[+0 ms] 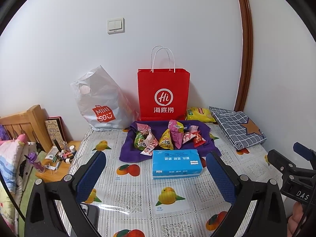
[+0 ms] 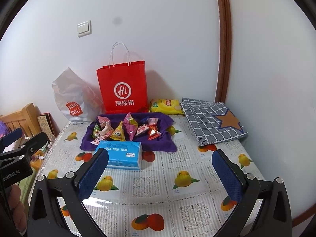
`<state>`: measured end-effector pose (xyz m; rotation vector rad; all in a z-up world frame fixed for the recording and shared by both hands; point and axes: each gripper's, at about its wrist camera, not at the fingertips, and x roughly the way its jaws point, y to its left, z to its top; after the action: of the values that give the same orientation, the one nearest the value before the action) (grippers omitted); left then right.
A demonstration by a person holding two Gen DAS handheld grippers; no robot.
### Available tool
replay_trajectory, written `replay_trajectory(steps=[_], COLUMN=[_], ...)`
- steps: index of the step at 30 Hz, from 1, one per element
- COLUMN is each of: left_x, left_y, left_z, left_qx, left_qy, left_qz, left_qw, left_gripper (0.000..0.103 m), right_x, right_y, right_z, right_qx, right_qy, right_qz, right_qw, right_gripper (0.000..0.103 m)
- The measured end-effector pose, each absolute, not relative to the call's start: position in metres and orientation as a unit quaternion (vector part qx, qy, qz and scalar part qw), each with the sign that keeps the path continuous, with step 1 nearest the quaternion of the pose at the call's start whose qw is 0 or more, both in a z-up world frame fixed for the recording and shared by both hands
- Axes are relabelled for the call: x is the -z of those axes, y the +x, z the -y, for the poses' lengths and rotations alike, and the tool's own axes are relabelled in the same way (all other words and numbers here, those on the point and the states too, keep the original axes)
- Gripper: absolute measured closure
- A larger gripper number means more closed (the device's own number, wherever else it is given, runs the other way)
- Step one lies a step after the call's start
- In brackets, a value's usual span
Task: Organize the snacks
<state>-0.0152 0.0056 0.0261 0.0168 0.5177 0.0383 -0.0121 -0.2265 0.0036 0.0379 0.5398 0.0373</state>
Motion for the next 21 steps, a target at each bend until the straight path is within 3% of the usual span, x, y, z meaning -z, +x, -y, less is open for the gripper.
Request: replay_trajectory(steps=[21], left_x=[-0.0275], left_y=[-0.0179], left_z=[-0.0078], left_qx=[-0.023], left_qy=[0.006], left_qz=[-0.254], left_qw=[0.967], left_gripper=[0.001], right_x=[-0.0069], right_y=[-0.0168], right_z=[0.2217], right_qx=[-0.026], right_qy=[0.018], right_qz=[-0.262], right_qw=[0.965], right_gripper=[0.0])
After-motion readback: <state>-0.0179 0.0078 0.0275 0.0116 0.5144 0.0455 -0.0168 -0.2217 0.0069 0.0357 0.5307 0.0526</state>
